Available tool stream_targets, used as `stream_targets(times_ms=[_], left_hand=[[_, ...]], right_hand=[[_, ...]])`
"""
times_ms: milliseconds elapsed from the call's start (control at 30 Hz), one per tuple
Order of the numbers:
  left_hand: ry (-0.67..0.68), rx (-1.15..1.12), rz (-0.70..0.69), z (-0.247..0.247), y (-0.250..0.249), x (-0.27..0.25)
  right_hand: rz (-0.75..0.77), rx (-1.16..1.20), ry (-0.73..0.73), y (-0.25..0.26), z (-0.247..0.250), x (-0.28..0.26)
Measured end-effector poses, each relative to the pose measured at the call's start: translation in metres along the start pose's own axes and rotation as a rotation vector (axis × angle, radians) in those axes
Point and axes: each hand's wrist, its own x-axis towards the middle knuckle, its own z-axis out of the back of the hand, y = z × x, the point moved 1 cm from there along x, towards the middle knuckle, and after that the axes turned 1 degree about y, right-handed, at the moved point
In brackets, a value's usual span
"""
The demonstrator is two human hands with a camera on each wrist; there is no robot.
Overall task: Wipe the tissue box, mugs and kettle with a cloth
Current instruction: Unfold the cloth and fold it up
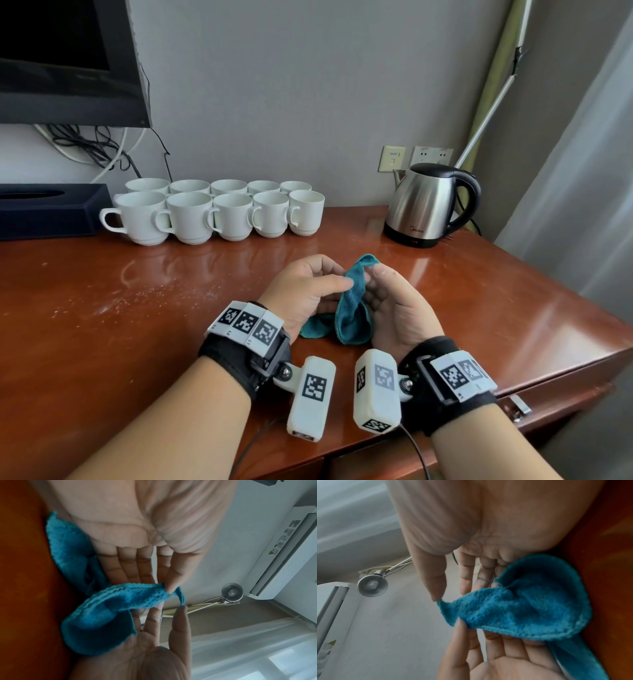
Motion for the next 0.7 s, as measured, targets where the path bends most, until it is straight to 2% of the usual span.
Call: stream_targets(times_ms=[100,300,400,567,700], left_hand=[[0.049,-0.058,0.026,-0.0017,-0.0011,-0.0026],[0.048,-0.203,0.036,-0.0008,-0.0012,-0.0017],[-0.004,-0.239,0.004,-0.0008,-0.0027,-0.0005],[-0.154,-0.184,-0.017,0.0043,-0.0030,0.0026],[-0.182,-0.176,-0.022,0.0069,-0.0019,0.0038]], right_hand=[[-0.036,-0.022,0.039,0.0008,-0.0045,-0.0033],[-0.032,-0.019,0.091,0.0010,-0.0060,-0.0033],[-0.032,-0.049,0.089,0.0004,-0.0060,-0.0027],[0.010,-0.118,-0.039,-0.0040,-0.0002,0.0034],[0.031,-0.093,-0.048,-0.0050,0.0013,0.0045]])
